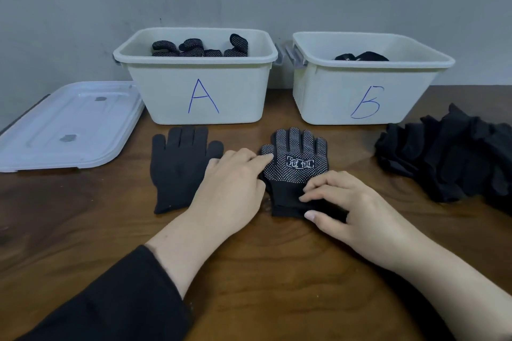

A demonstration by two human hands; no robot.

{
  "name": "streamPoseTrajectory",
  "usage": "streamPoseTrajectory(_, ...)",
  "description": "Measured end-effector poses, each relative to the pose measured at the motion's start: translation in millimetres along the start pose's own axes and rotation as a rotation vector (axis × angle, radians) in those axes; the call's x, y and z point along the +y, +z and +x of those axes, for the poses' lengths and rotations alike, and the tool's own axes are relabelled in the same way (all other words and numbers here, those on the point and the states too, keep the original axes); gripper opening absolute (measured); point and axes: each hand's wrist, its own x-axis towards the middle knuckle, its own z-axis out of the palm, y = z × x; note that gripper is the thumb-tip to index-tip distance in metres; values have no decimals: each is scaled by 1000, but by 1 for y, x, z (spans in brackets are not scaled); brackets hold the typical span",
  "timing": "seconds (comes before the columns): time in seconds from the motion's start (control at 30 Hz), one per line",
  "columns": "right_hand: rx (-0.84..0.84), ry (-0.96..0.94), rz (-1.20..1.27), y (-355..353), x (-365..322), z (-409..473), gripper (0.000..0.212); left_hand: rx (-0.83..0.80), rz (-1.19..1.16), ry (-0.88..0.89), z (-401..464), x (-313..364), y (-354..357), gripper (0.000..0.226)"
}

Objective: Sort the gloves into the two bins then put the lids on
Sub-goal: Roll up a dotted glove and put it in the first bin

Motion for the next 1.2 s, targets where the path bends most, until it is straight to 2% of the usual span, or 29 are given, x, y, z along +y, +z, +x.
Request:
streamPoseTrajectory(0.2, 29, -6, -2, 4, 1, 1, 19, -51, 73, 19, 3, 0, 5, 49)
streamPoseTrajectory(0.4, 63, -56, -28, 4, -1, -2, 16, 12, 12, 8, -4, 2, -3, 46)
streamPoseTrajectory(0.5, 77, -55, -14, 3, -3, -4, 22, -14, 20, -5, -7, 2, -1, 47)
streamPoseTrajectory(0.6, 24, -56, -39, -3, 2, -5, 27, 57, -24, -25, -6, 3, -4, 49)
streamPoseTrajectory(0.7, -57, -37, -61, -8, 11, -6, 32, 56, -62, 83, -9, 0, -10, 43)
streamPoseTrajectory(0.77, -43, -49, -85, -7, 12, -6, 31, -26, -60, 181, -12, -2, -10, 37)
streamPoseTrajectory(0.87, 28, -89, -172, -1, 10, -4, 27, -70, -81, 207, -15, -6, -7, 32)
streamPoseTrajectory(0.97, 72, -91, -219, 3, 6, -2, 18, -43, -115, 234, -14, -4, -10, 47)
streamPoseTrajectory(1.1, 82, -64, -185, 3, 5, -1, 15, -131, -88, 329, -15, 3, -11, 71)
streamPoseTrajectory(1.2, 67, -60, -137, 1, 3, -3, 18, -134, -63, 364, -15, 4, -10, 63)
